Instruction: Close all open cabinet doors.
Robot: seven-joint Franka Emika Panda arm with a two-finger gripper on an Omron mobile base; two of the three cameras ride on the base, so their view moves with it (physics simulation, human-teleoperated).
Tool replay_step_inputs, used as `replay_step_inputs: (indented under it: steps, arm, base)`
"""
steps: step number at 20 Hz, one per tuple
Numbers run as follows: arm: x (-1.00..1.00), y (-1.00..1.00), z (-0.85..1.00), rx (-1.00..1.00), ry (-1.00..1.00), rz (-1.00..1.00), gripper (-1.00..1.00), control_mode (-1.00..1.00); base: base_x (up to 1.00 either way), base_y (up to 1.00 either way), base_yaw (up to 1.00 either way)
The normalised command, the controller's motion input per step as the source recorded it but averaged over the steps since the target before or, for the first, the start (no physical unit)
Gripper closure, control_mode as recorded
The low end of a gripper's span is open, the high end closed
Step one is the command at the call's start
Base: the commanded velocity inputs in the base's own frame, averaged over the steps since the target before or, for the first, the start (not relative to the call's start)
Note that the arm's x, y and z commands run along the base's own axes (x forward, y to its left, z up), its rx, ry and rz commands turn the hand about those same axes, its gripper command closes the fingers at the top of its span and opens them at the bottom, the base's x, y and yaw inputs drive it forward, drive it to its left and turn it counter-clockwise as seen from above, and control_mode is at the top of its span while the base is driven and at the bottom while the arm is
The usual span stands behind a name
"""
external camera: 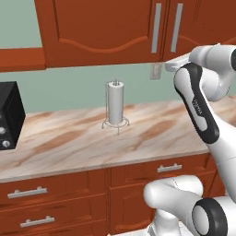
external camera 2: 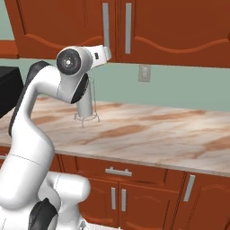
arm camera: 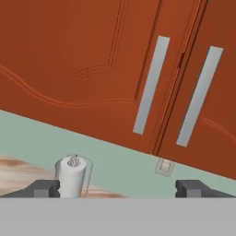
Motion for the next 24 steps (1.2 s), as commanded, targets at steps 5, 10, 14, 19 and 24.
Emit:
replay_step_inputs:
  steps: [5,10,14,19,24]
  arm:
    - [0.00,0.00,0.00,0.00,0.00,0.00,-1.00,1.00]
    - [0.00,0.00,0.00,0.00,0.00,0.00,-1.00,1.00]
    - [0.00,0.00,0.00,0.00,0.00,0.00,-1.00,1.00]
    - [0.00,0.00,0.00,0.00,0.00,0.00,-1.00,1.00]
    - [0.00,0.00,0.00,0.00,0.00,0.00,-1.00,1.00]
  base:
    - [-0.61,-0.05,-0.02]
    - [-0.54,-0.04,-0.08]
    - [-0.69,0.00,-0.12]
    - [-0.66,0.00,-0.08]
    - [-0.64,-0.01,-0.04]
